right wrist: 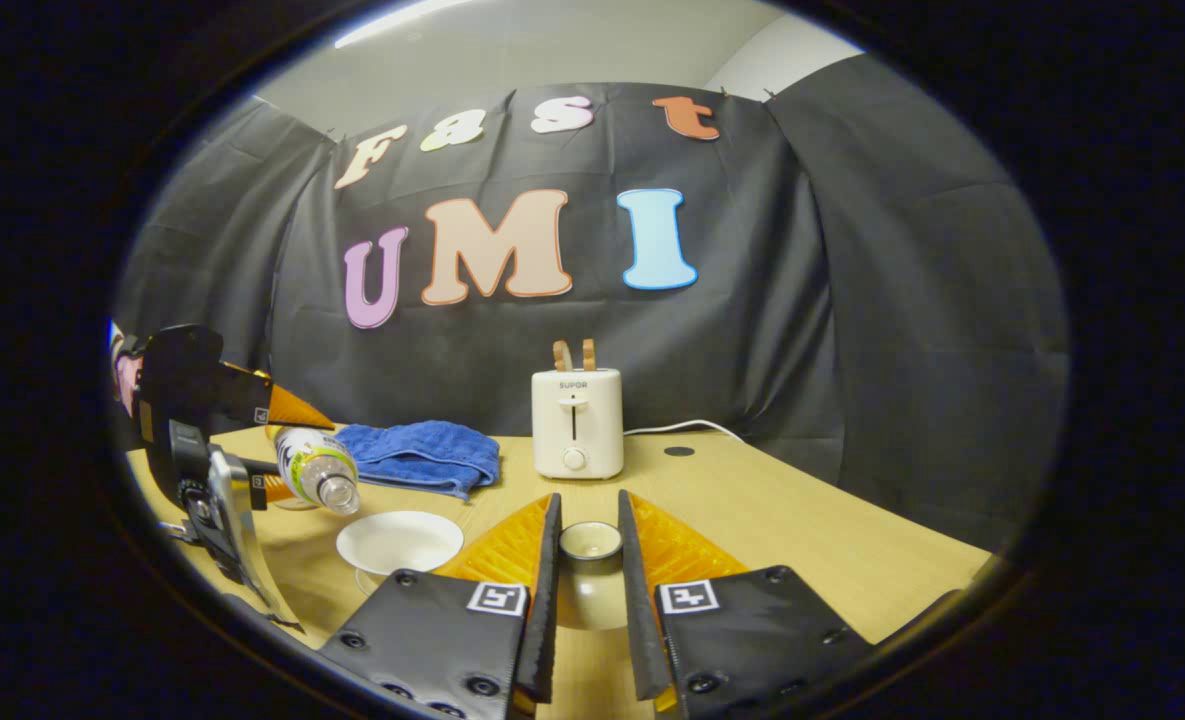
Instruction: Open the teacup lid with one hand, grasp the water bottle and pour water into the teacup with the other hand; after pouring, place the water bottle on the coaster and then close the teacup lid.
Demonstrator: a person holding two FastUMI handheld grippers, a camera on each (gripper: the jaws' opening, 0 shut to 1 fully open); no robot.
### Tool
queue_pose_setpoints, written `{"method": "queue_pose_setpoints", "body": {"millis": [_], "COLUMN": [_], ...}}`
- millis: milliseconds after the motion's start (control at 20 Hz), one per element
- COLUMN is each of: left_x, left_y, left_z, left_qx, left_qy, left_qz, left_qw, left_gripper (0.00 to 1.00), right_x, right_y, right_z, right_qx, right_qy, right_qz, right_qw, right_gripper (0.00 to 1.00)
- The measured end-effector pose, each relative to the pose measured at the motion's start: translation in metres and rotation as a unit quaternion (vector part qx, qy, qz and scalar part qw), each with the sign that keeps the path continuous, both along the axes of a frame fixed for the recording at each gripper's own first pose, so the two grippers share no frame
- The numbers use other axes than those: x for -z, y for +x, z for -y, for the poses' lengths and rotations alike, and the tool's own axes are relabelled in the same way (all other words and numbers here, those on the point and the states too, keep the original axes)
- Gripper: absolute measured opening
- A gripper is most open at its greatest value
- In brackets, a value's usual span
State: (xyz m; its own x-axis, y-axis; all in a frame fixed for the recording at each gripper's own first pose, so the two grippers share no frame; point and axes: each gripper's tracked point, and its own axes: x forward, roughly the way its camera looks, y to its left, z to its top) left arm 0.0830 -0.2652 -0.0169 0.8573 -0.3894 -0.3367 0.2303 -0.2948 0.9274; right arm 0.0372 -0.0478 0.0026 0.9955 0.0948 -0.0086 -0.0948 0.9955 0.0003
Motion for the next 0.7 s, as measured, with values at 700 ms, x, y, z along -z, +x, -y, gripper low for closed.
{"method": "queue_pose_setpoints", "body": {"millis": [700], "left_x": [-0.020], "left_y": [0.010], "left_z": [0.004], "left_qx": [0.032], "left_qy": [0.108], "left_qz": [0.052], "left_qw": [0.992], "left_gripper": [0.55], "right_x": [-0.001], "right_y": [-0.002], "right_z": [0.000], "right_qx": [0.000], "right_qy": [0.000], "right_qz": [0.001], "right_qw": [1.000], "right_gripper": [0.33]}}
